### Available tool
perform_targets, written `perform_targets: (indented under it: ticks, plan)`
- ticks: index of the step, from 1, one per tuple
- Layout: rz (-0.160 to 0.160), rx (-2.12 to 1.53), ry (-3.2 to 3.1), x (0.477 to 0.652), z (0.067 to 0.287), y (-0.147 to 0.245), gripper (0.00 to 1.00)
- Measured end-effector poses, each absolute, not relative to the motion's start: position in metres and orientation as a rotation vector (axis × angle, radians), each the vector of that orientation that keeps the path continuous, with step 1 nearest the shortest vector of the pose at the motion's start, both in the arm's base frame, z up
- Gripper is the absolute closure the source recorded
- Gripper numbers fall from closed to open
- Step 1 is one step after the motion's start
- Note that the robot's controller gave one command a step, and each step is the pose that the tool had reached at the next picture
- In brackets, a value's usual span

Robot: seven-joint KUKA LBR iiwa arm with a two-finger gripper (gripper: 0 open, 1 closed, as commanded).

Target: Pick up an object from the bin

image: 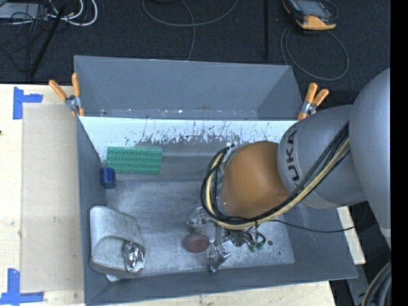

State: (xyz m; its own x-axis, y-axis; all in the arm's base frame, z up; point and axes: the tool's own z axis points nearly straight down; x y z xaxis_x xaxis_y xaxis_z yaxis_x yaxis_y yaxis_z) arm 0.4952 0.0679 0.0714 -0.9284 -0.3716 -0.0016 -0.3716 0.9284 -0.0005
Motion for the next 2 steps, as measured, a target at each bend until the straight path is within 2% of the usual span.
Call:
perform_targets:
  ticks: [1,2]
  plan:
    - [0.002,-0.586,3.075,0.498,0.074,0.069,1.0]
    - [-0.001,-0.798,3.029,0.508,0.212,0.08,1.0]
